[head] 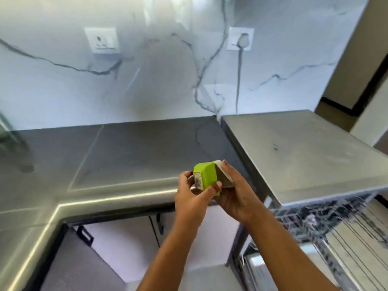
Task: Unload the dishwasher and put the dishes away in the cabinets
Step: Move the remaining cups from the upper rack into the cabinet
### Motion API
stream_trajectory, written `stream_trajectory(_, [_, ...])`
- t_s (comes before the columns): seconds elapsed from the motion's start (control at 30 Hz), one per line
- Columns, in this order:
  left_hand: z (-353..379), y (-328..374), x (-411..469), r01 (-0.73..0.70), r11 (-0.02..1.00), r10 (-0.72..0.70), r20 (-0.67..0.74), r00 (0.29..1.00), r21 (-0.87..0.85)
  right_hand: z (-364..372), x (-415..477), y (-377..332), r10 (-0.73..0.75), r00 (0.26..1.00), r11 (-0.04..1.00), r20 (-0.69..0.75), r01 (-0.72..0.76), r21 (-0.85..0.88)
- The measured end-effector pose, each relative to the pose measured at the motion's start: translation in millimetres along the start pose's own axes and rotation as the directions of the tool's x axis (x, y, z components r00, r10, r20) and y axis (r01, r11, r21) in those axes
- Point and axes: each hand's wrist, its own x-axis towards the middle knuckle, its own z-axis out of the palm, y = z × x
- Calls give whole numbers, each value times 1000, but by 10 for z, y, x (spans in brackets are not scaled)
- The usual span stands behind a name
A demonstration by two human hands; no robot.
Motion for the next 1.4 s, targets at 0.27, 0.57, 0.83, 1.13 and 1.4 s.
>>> stream_trajectory(0.27, [-1109, 564, 1052, -136, 986, 146, -115, 983, 92, 1112, 1157, 39, 59, 998, 975, 30, -52, -215])
stream_trajectory(0.57, [-1006, 1063, 2001, -257, 964, 263, -112, 958, 60, 1440, 1837, -727, -150, 988, 986, 47, 153, -73])
stream_trajectory(0.83, [-440, 2242, 2698, -573, 757, 626, -98, 774, 313, 1742, 1960, -2305, -603, 782, 709, 155, 615, -344])
stream_trajectory(1.13, [93, 3935, 3343, -610, 308, 916, -54, 398, 730, 2161, 2239, -4443, -879, 268, -118, 395, 680, -724])
stream_trajectory(1.4, [319, 4397, 4023, -357, 218, 728, 92, 679, 908, 2178, 2829, -5052, -694, 621, -352, 365, 150, -924])
